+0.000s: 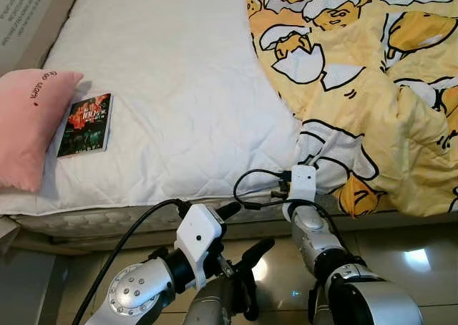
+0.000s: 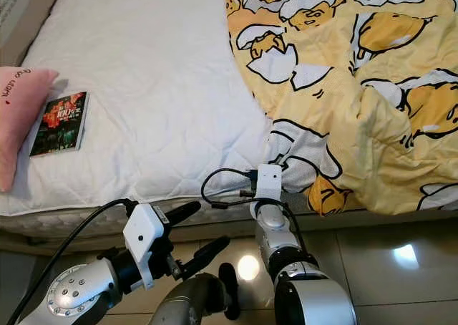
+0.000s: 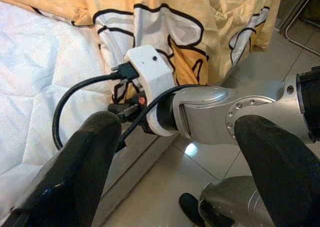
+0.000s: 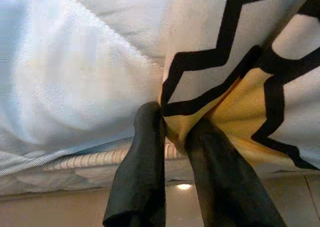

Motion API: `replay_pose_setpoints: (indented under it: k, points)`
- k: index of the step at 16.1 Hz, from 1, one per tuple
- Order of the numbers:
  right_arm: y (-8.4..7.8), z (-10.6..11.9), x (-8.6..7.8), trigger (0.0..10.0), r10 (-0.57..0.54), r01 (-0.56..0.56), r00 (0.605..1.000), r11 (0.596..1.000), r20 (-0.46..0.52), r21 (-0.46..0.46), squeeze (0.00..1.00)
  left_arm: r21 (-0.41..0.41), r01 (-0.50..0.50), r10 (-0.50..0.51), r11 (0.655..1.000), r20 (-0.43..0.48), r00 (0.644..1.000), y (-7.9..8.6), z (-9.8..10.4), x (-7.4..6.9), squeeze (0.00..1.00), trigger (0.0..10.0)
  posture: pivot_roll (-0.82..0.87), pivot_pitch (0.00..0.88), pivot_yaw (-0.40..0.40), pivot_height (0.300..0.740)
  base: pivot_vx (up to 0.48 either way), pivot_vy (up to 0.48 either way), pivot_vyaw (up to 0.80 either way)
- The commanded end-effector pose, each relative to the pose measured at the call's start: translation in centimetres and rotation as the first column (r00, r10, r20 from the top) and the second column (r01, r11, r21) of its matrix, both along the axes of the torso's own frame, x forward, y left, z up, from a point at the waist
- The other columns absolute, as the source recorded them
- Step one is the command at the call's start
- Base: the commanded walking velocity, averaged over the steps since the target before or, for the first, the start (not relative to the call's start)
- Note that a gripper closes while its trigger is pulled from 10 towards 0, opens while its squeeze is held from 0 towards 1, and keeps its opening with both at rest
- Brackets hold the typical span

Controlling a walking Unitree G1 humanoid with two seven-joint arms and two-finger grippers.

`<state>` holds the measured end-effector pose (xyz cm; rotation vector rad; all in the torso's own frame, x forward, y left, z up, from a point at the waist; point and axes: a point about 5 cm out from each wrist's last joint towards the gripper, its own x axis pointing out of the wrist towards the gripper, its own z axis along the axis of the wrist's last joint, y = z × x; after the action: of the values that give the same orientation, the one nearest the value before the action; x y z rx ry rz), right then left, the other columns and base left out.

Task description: Clean up the room

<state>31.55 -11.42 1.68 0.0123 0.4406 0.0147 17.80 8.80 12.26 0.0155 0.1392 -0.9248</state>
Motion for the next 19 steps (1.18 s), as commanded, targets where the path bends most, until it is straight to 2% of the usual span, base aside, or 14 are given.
replay_pose_setpoints:
  k: [1,2,4,6,7,8,10,12,14,17,19]
  points:
    - [1.9,-1.4,-1.5,0.0,0.101,-0.101,0.994,0.995,-0.046,0.0,0.0,0.023,-0.022,0.023,0.999,-0.021,1.0,0.6,-0.4,-0.1,0.0,10.0,0.1,0.255,0.277,0.74,0.0,0.0,0.0]
    - [2.0,-1.5,-1.7,0.0,0.11,-0.11,0.993,0.994,-0.05,-0.004,0.0,0.023,-0.022,0.023,0.999,-0.022,1.0,0.6,-0.4,-0.1,0.0,10.0,0.1,0.253,0.276,0.74,0.0,0.0,0.0]
    - [2.6,-2.8,-3.1,0.0,0.166,-0.167,0.983,0.986,-0.082,-0.016,0.0,0.021,-0.023,0.024,1.0,-0.024,0.999,0.6,-0.5,-0.1,0.0,10.0,0.09,0.249,0.275,0.74,0.0,0.0,0.0]
    - [3.3,-4.5,-5.4,0.0,0.246,-0.253,0.96,0.967,-0.133,-0.034,0.0,0.017,-0.025,0.025,1.0,-0.027,0.999,0.6,-0.5,-0.2,0.0,10.0,0.09,0.249,0.274,0.74,0.0,0.0,0.0]
    - [3.3,-4.8,-5.8,0.0,0.261,-0.269,0.955,0.963,-0.142,-0.037,0.0,0.016,-0.025,0.025,1.0,-0.028,0.999,0.5,-0.5,-0.2,0.0,10.0,0.09,0.252,0.273,0.74,0.0,0.0,0.0]
    - [3.3,-5.7,-7.0,0.0,0.284,-0.296,0.942,0.954,-0.176,-0.045,0.0,0.015,-0.025,0.026,1.0,-0.029,0.999,0.5,-0.5,-0.2,0.0,10.0,0.09,0.254,0.273,0.74,0.0,0.0,0.0]
    - [3.0,-6.9,-8.7,0.0,0.314,-0.335,0.922,0.941,-0.226,-0.057,0.0,0.013,-0.027,0.027,1.0,-0.032,0.999,0.5,-0.5,-0.2,0.0,10.0,0.09,0.258,0.273,0.74,0.0,0.0,0.0]
    - [2.7,-7.6,-9.7,0.0,0.326,-0.355,0.908,0.932,-0.264,-0.068,0.0,0.012,-0.026,0.027,1.0,-0.034,0.999,0.4,-0.5,-0.3,0.0,10.0,0.09,0.258,0.272,0.74,0.0,0.0,0.0]
    - [2.0,-8.8,-11.3,0.0,0.333,-0.383,0.879,0.92,-0.341,-0.089,0.0,0.012,-0.025,0.025,1.0,-0.035,0.999,0.4,-0.6,-0.2,0.0,10.0,0.1,0.259,0.274,0.74,0.0,0.0,0.0]
    - [1.9,-9.3,-12.1,0.0,0.335,-0.402,0.863,0.909,-0.379,-0.113,0.0,0.017,-0.029,0.03,0.999,-0.035,0.999,0.6,-0.5,-0.3,0.0,10.0,0.11,0.258,0.275,0.74,0.0,0.0,0.0]
    - [1.8,-10.0,-13.4,0.0,0.347,-0.433,0.836,0.893,-0.426,-0.122,0.0,0.02,-0.031,0.032,0.999,-0.037,0.999,0.7,-0.5,-0.4,0.0,10.0,0.12,0.256,0.276,0.74,0.0,0.0,0.0]
